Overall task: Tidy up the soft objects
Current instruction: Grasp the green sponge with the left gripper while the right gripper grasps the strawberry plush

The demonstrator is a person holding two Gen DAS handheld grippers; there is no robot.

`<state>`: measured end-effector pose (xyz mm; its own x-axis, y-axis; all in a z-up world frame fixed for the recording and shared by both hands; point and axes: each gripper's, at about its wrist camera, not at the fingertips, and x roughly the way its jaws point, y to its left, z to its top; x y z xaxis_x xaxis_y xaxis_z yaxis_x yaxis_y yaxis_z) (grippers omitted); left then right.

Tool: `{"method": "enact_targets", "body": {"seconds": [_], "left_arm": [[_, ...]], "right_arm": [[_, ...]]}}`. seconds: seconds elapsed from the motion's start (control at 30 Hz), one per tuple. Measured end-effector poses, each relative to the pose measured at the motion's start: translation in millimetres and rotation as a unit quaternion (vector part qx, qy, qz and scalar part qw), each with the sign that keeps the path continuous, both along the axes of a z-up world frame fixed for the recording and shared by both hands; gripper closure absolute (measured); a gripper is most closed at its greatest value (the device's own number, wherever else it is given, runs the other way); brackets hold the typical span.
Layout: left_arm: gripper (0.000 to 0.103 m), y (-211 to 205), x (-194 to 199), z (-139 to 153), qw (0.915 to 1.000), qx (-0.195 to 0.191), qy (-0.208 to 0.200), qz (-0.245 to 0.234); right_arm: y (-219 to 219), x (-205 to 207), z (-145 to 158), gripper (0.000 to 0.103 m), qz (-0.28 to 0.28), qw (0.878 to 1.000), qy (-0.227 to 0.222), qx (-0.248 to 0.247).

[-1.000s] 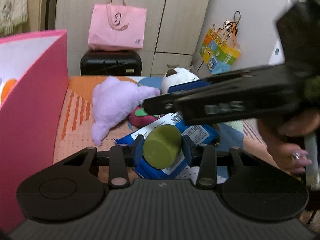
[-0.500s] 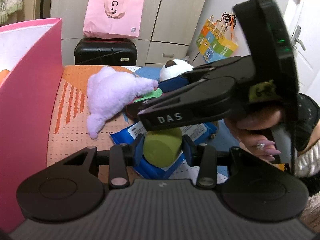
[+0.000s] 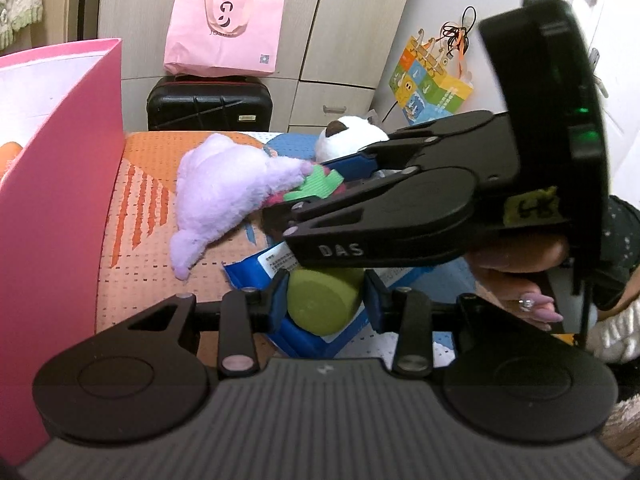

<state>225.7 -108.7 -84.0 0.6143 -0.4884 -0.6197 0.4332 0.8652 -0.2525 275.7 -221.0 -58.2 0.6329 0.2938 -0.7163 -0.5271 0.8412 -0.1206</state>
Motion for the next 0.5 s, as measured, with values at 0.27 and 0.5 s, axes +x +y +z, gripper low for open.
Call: {"method": "enact_targets", "body": {"seconds": [0.27, 0.5], "left_arm": [[0.066, 4, -12, 6, 1.0000, -0.004, -0.007, 0.000], [0.066, 10, -25, 13, 0.9999, -0.009, -0.010, 0.000]], "right_arm": [[-4, -27, 15, 0.047, -0.016, 0.999, -0.028, -0.012], [-13, -54, 28, 0.047, -0.037, 0.998, -0.046, -0.003]]}}
